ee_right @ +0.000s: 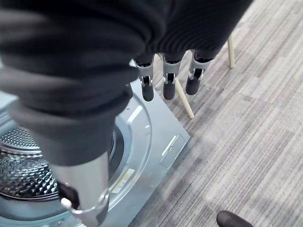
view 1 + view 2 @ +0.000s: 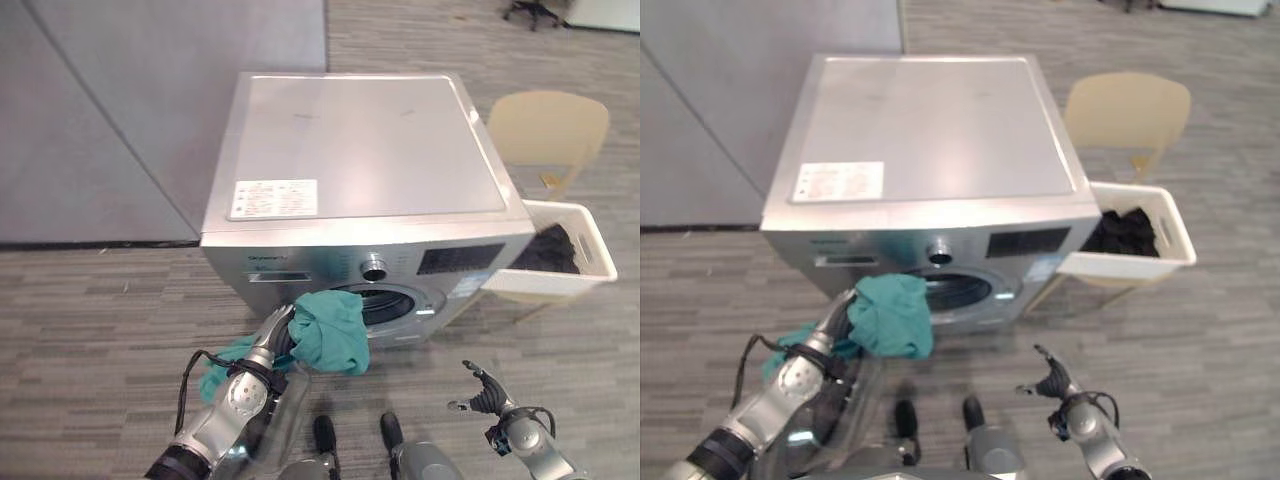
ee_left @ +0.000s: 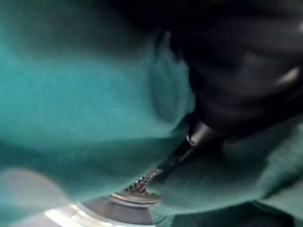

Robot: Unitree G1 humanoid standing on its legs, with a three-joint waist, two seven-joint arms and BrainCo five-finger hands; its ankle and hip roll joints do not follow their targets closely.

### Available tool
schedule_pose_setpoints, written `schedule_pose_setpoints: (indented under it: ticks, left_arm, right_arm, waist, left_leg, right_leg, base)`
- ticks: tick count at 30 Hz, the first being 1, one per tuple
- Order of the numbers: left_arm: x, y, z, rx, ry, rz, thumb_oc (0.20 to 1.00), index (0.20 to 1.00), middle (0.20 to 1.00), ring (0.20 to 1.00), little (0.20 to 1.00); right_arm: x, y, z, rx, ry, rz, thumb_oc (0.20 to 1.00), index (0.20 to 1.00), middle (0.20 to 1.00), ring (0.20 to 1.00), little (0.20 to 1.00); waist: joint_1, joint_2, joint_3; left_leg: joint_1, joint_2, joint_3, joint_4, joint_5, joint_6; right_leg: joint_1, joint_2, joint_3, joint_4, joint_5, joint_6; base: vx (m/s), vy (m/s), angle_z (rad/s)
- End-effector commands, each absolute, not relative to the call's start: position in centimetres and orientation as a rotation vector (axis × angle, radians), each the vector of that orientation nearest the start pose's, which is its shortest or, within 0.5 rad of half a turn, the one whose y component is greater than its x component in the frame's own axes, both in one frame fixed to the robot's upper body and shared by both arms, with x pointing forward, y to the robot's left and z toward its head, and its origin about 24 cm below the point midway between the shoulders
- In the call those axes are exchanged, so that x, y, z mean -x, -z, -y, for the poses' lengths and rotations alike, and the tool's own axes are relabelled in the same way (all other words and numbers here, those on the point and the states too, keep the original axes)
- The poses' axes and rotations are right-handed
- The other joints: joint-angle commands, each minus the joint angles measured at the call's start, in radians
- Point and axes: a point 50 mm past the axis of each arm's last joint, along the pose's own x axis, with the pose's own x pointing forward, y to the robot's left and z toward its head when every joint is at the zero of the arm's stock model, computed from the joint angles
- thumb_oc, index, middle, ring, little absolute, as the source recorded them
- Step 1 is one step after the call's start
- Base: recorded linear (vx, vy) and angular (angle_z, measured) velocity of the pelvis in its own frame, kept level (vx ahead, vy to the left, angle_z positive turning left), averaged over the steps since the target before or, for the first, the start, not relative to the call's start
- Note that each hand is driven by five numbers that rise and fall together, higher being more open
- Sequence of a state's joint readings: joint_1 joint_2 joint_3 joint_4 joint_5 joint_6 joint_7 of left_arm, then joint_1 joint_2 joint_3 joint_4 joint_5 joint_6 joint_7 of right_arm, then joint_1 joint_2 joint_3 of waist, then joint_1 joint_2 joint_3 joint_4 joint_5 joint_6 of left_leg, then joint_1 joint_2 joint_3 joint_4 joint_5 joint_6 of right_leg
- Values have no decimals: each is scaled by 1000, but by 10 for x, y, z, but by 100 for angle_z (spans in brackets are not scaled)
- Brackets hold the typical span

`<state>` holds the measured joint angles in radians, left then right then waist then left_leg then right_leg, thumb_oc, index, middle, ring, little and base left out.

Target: Grab the laundry basket,head to the washer,open it,put in the laundry and shut it.

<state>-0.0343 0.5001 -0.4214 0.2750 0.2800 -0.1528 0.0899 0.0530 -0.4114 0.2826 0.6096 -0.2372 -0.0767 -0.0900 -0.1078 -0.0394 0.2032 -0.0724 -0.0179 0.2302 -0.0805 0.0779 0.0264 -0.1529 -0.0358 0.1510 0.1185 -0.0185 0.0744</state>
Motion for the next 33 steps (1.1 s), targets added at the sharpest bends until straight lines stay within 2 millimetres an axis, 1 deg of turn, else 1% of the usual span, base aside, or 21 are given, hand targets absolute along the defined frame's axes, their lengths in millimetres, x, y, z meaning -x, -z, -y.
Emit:
schedule_pose_setpoints:
  ticks: [1, 4, 7, 8, 9, 10, 11, 14, 15, 16, 18, 20, 21, 22, 23, 24, 26, 29, 30, 31, 33]
  left_arm:
    - [-250, -2, -186, -743, 230, -58, 200, 200, 200, 200, 200]
    - [-263, -9, -189, -737, 171, -39, 200, 200, 200, 200, 200]
    - [-274, -21, -188, -727, 141, 9, 200, 200, 200, 200, 200]
    - [-283, -31, -185, -718, 120, 53, 200, 200, 200, 200, 200]
    - [-283, -31, -185, -718, 120, 53, 200, 200, 200, 200, 200]
    - [-290, -42, -182, -708, 110, 94, 200, 200, 200, 200, 200]
    - [-290, -42, -181, -707, 110, 95, 200, 200, 200, 200, 200]
    - [-303, -61, -178, -664, 57, 159, 200, 200, 200, 200, 200]
    - [-312, -76, -178, -633, 9, 211, 200, 200, 200, 200, 200]
    - [-312, -76, -178, -633, 8, 212, 200, 200, 200, 200, 200]
    - [-322, -94, -179, -615, -45, 267, 200, 200, 200, 200, 200]
    - [-334, -117, -182, -612, -112, 341, 200, 200, 200, 200, 200]
    - [-341, -136, -185, -629, -157, 396, 200, 200, 200, 200, 200]
    - [-346, -147, -188, -644, -191, 427, 200, 200, 200, 200, 200]
    - [-358, -182, -194, -700, -275, 517, 200, 200, 200, 200, 200]
    - [-359, -182, -194, -700, -274, 519, 200, 200, 200, 200, 200]
    - [-368, -219, -201, -774, -356, 612, 200, 200, 200, 200, 200]
    - [-376, -258, -212, -847, -457, 673, 200, 200, 200, 200, 200]
    - [-379, -286, -227, -950, -548, 699, 200, 200, 200, 200, 200]
    - [-379, -288, -226, -952, -548, 703, 200, 200, 200, 200, 200]
    - [-378, -314, -243, -1062, -633, 715, 200, 200, 200, 200, 200]
  right_arm:
    - [-222, 63, 224, 748, -134, -466, 1000, 1000, 1000, 1000, 1000]
    - [-235, 51, 223, 753, -109, -408, 1000, 1000, 1000, 1000, 1000]
    - [-244, 40, 226, 747, -68, -362, 1000, 1000, 1000, 1000, 1000]
    - [-251, 30, 228, 740, -39, -316, 1000, 1000, 1000, 1000, 1000]
    - [-251, 30, 228, 741, -39, -316, 1000, 1000, 1000, 1000, 1000]
    - [-258, 20, 229, 736, -11, -271, 1000, 1000, 1000, 1000, 1000]
    - [-258, 20, 229, 736, -11, -270, 1000, 1000, 1000, 1000, 1000]
    - [-274, -4, 225, 721, 24, -160, 1000, 1000, 1000, 1000, 1000]
    - [-282, -19, 221, 708, 44, -92, 1000, 1000, 1000, 1000, 1000]
    - [-283, -19, 221, 708, 45, -91, 1000, 1000, 1000, 1000, 1000]
    - [-289, -31, 218, 684, 67, -36, 1000, 1000, 1000, 1000, 1000]
    - [-292, -41, 215, 650, 86, 15, 1000, 1000, 1000, 1000, 1000]
    - [-292, -44, 215, 639, 95, 34, 1000, 1000, 1000, 1000, 1000]
    - [-290, -45, 216, 628, 100, 44, 1000, 1000, 1000, 1000, 1000]
    - [-286, -45, 213, 612, 87, 60, 1000, 1000, 1000, 1000, 1000]
    - [-287, -45, 213, 611, 89, 62, 1000, 1000, 1000, 1000, 1000]
    - [-284, -45, 210, 597, 67, 82, 1000, 1000, 1000, 1000, 1000]
    - [-280, -44, 207, 587, 28, 95, 1000, 1000, 1000, 1000, 1000]
    - [-281, -48, 204, 580, 0, 119, 1000, 1000, 1000, 1000, 1000]
    - [-282, -49, 204, 577, 1, 121, 1000, 1000, 1000, 1000, 1000]
    - [-281, -53, 205, 572, -15, 141, 1000, 1000, 1000, 1000, 1000]
  waist:
    - [31, -34, 45]
    - [36, -45, 93]
    - [33, -36, 114]
    - [26, -32, 133]
    - [26, -32, 132]
    - [18, -22, 142]
    - [17, -20, 139]
    - [4, -14, 151]
    - [0, -9, 148]
    - [1, -7, 144]
    - [-4, -1, 139]
    - [-14, 6, 130]
    - [-19, 10, 131]
    - [-25, 13, 126]
    - [-43, 19, 123]
    - [-42, 20, 122]
    - [-56, 27, 117]
    - [-75, 34, 112]
    - [-88, 42, 112]
    - [-87, 40, 113]
    - [-97, 46, 117]
  left_leg:
    - [-70, 27, -22, 178, -168, 2]
    - [-176, 43, -1, 281, -186, 10]
    - [-299, 58, -15, 401, -222, 23]
    - [-384, 70, -21, 497, -241, 30]
    - [-385, 70, -22, 498, -241, 30]
    - [-458, 87, -40, 599, -293, 28]
    - [-467, 88, -42, 609, -299, 28]
    - [-627, 120, -43, 773, -338, 34]
    - [-741, 142, -43, 883, -372, 44]
    - [-752, 145, -44, 892, -377, 44]
    - [-863, 168, -59, 990, -407, 58]
    - [-958, 191, -77, 1078, -441, 67]
    - [-995, 198, -90, 1113, -457, 71]
    - [-1027, 207, -98, 1147, -469, 73]
    - [-1081, 221, -113, 1211, -498, 81]
    - [-1088, 221, -115, 1216, -500, 81]
    - [-1140, 233, -133, 1275, -526, 85]
    - [-1187, 240, -150, 1324, -546, 86]
    - [-1217, 248, -155, 1356, -556, 82]
    - [-1220, 248, -157, 1359, -557, 82]
    - [-1255, 255, -161, 1393, -561, 79]
  right_leg:
    - [-61, 15, -41, 89, -44, 49]
    - [-158, -5, -74, 156, -44, 36]
    - [-266, -17, -105, 244, -74, 16]
    - [-342, -21, -123, 316, -97, 1]
    - [-343, -20, -124, 317, -97, 1]
    - [-415, -21, -128, 409, -153, -9]
    - [-422, -20, -129, 417, -158, -9]
    - [-581, -9, -124, 552, -197, -34]
    - [-692, 6, -118, 639, -223, -49]
    - [-702, 8, -119, 645, -226, -49]
    - [-814, 28, -120, 734, -246, -54]
    - [-912, 43, -121, 815, -274, -58]
    - [-952, 41, -121, 854, -292, -63]
    - [-978, 43, -122, 878, -304, -65]
    - [-1029, 41, -122, 932, -327, -74]
    - [-1034, 41, -123, 936, -330, -75]
    - [-1088, 48, -126, 995, -356, -83]
    - [-1130, 50, -131, 1039, -371, -88]
    - [-1162, 57, -130, 1063, -375, -88]
    - [-1165, 57, -130, 1065, -376, -88]
    - [-1194, 62, -133, 1091, -375, -87]
  base:
    - [-204, -16, -88]
    - [-192, -56, -62]
    - [-155, -106, 12]
    - [-124, -127, 13]
    - [-84, -171, 17]
    - [15, -81, 14]
    - [-34, -114, 18]
    - [-142, -111, 4]
    - [-104, -103, -22]
    - [-76, -94, -32]
    - [-37, -64, -25]
    - [-4, -65, -27]
    - [37, -72, -29]
    - [50, -109, -13]
    - [44, -73, 2]
    - [49, -71, 3]
    - [61, -51, -7]
    - [67, -53, -1]
    - [67, -39, -5]
    - [63, -36, -8]
    - [40, -21, -6]
